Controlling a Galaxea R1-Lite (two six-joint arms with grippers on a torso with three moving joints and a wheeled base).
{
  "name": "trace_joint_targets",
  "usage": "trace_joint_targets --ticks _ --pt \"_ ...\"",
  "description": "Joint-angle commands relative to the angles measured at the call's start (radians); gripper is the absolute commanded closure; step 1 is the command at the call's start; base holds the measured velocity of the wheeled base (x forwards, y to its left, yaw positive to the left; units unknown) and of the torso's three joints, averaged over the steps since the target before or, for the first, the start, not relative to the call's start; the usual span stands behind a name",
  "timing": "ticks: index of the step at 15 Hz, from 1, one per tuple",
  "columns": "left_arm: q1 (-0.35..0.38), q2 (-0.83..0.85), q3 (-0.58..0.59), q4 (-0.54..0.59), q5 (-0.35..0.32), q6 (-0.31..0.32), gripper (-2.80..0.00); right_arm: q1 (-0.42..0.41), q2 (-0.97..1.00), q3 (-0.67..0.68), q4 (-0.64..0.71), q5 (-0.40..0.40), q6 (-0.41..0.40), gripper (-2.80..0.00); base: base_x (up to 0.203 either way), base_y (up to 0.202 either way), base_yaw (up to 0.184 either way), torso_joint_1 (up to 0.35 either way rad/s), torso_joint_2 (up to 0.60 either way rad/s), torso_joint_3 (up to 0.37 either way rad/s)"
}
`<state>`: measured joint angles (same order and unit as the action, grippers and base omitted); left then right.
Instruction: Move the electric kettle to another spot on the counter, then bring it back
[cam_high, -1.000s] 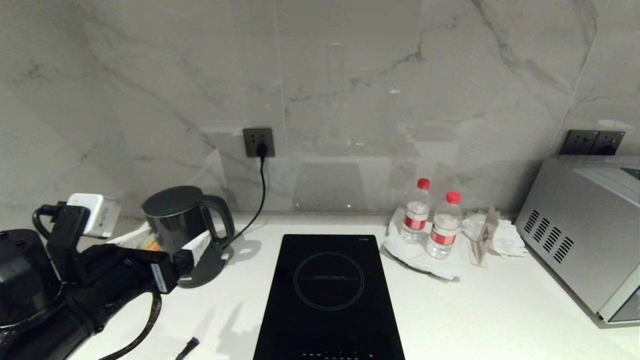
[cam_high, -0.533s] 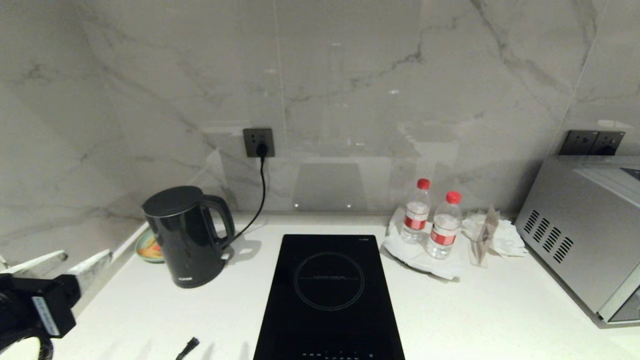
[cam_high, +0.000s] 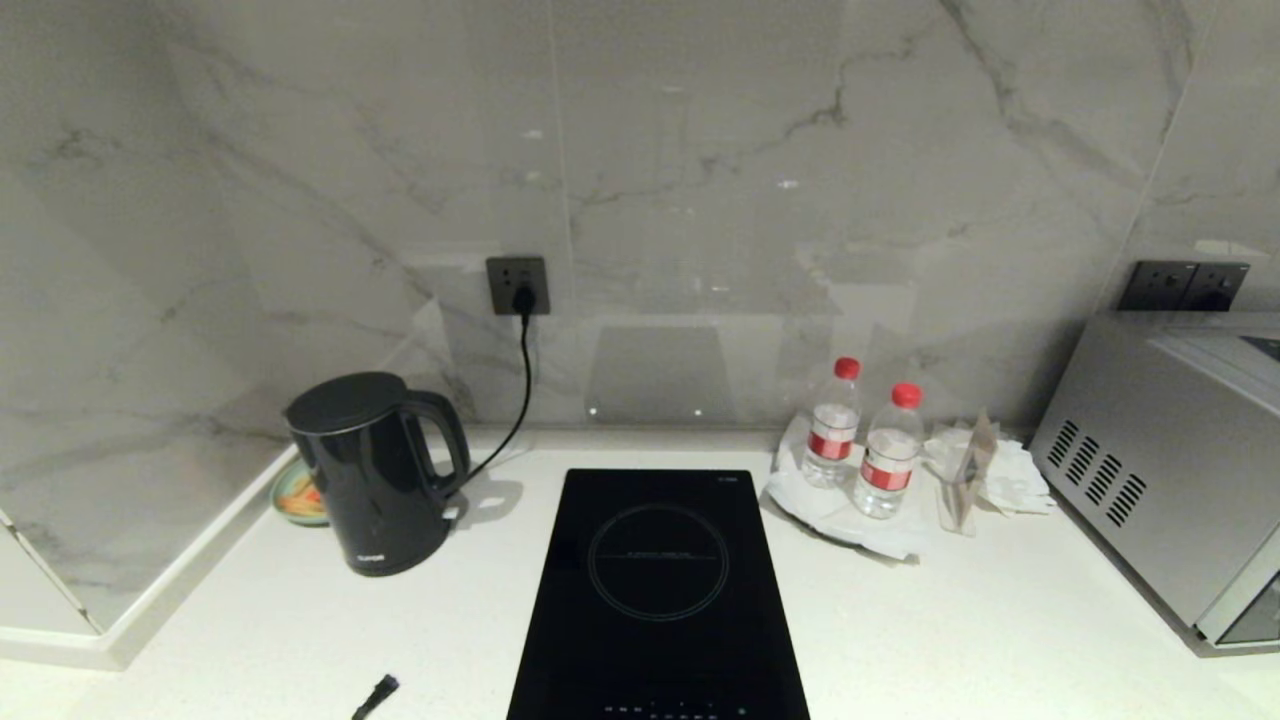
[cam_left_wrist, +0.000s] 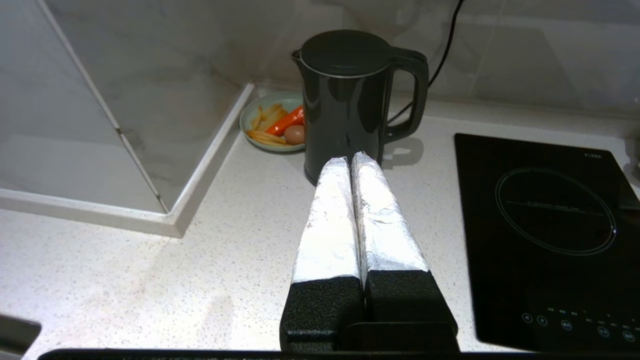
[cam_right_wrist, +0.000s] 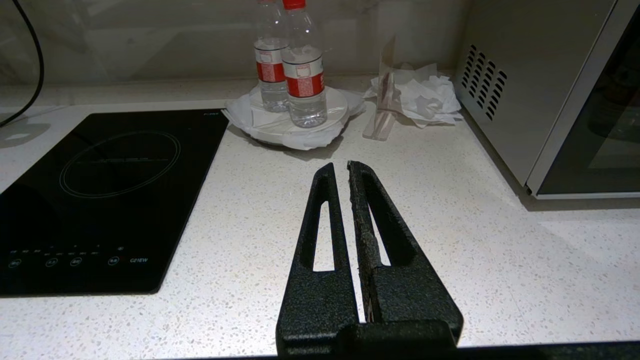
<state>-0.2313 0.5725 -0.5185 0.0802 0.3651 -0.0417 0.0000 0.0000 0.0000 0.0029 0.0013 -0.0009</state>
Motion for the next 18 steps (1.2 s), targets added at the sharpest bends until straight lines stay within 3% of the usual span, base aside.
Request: trace_joint_targets --ticks 1,7,10,12,13,15,16,18 --pt "0.012 -0.083 0.003 0.02 0.002 0.01 0.0 0.0 0.001 0.0 0.0 0.0 -0.001 0.0 0.0 0.0 0.0 0.0 0.0 0.0" --pt "0.143 -0.29 0.047 0.09 -0.015 0.147 0.0 0.0 0.0 0.0 0.0 0.0 -0.001 0.0 0.0 0.0 0.0 0.0 0.0 0.0" --pt "0.145 -0.29 0.055 0.089 0.082 0.142 0.0 0.0 0.001 0.0 0.0 0.0 -0.001 0.0 0.0 0.0 0.0 0.0 0.0 0.0" --pt "0.153 -0.291 0.059 0.092 0.096 0.123 0.0 0.0 0.0 0.0 0.0 0.0 -0.001 0.0 0.0 0.0 0.0 0.0 0.0 0.0" --pt "0.19 -0.3 0.064 0.098 0.088 0.119 0.0 0.0 0.0 0.0 0.0 0.0 -0.001 0.0 0.0 0.0 0.0 0.0 0.0 0.0" --pt "0.278 -0.336 0.091 0.108 0.021 0.12 0.0 0.0 0.0 0.0 0.0 0.0 -0.001 0.0 0.0 0.0 0.0 0.0 0.0 0.0" --pt "0.269 -0.378 0.108 0.11 -0.026 0.12 0.0 0.0 0.002 0.0 0.0 0.0 -0.001 0.0 0.0 0.0 0.0 0.0 0.0 0.0" --pt "0.248 -0.511 0.164 0.115 -0.202 0.126 0.0 0.0 0.0 0.0 0.0 0.0 -0.001 0.0 0.0 0.0 0.0 0.0 0.0 0.0"
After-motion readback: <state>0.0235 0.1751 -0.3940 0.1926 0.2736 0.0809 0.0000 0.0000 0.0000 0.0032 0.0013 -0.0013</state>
